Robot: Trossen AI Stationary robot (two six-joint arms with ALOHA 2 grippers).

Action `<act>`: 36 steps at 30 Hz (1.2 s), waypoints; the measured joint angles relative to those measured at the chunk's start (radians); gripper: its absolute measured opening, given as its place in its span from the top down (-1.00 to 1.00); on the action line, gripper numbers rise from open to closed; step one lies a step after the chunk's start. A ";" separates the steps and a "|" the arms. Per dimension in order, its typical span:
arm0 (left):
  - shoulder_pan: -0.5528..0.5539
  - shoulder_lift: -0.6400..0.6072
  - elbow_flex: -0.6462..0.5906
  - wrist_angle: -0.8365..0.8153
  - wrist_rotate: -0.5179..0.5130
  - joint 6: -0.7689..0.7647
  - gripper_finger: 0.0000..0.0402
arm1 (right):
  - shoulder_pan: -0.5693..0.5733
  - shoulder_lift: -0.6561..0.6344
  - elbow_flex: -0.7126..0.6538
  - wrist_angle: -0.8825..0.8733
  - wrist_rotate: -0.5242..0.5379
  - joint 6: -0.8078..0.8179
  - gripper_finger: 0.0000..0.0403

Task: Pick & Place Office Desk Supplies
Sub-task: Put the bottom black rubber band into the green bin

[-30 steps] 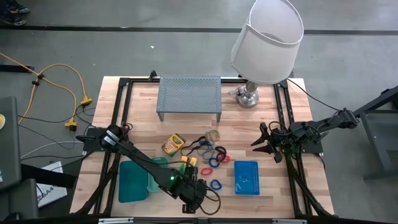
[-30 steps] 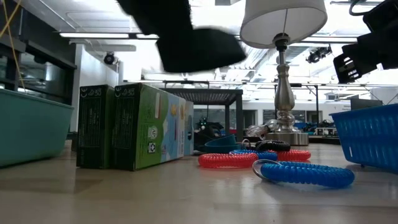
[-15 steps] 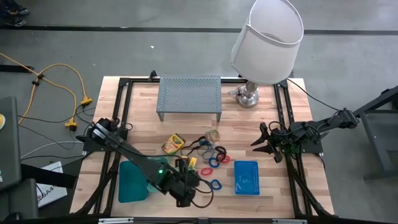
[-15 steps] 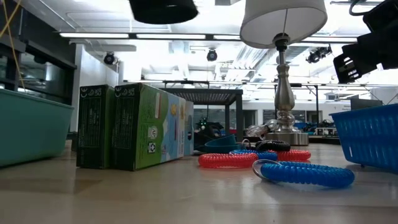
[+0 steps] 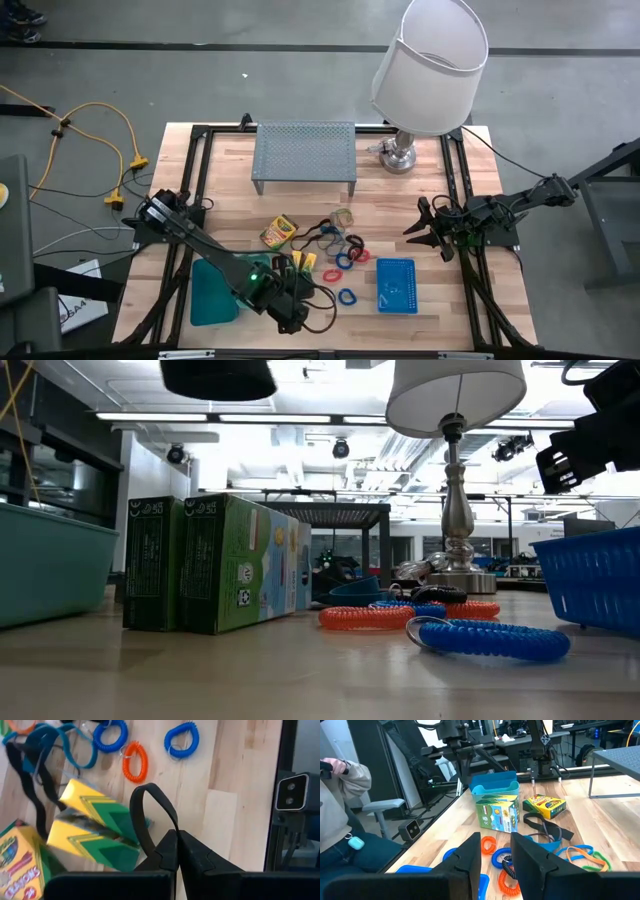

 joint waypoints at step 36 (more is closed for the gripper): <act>-0.149 -0.315 -0.539 0.089 -0.074 -0.656 1.00 | 0.000 0.000 0.000 0.000 0.000 0.000 0.54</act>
